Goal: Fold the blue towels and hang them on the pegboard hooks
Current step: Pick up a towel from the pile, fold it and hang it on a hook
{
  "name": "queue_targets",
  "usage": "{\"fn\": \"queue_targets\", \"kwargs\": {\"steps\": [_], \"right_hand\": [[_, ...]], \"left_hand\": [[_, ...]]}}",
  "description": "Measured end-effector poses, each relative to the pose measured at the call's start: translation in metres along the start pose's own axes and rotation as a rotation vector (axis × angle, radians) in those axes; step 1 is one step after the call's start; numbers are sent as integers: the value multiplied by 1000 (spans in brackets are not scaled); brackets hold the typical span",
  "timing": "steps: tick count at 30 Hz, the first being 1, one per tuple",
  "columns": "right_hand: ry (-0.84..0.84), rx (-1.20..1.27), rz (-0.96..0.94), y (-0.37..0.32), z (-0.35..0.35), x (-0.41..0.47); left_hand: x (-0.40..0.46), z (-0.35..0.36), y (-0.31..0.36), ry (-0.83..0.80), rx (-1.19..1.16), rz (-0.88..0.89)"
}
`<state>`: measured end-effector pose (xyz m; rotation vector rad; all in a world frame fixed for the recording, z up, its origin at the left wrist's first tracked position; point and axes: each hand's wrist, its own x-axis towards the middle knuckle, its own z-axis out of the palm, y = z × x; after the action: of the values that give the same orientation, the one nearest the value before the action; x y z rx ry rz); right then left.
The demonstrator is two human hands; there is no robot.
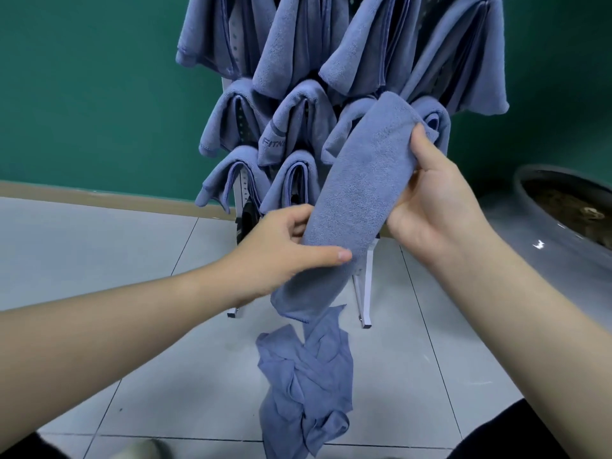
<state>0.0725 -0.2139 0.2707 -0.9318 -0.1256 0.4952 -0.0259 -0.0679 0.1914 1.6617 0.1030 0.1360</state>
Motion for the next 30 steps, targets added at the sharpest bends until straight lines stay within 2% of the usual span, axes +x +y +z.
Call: {"fn": "queue_targets", "kwargs": {"steps": [5, 9, 13, 17, 22, 27, 28, 30], "right_hand": [[101, -22, 70, 4, -11, 16], [224, -195, 137, 9, -30, 32], [204, -441, 252, 18, -50, 43], [143, -612, 236, 26, -55, 43], [9, -876, 135, 26, -47, 30], [-450, -1090, -215, 26, -23, -1], [-508, -1114, -255, 31, -19, -8], [-518, -1154, -337, 42, -12, -18]], "left_hand": [[-11, 9, -9, -8, -59, -165], [-21, 4, -2, -53, -106, -193], [-27, -8, 10, -48, -157, -158], [-28, -25, 24, -18, -157, -91], [-28, -40, 36, -8, -172, -39], [-30, -44, 47, -13, -301, -21], [-31, -44, 48, -20, -326, -18], [-32, -43, 50, -31, -374, -18]]}}
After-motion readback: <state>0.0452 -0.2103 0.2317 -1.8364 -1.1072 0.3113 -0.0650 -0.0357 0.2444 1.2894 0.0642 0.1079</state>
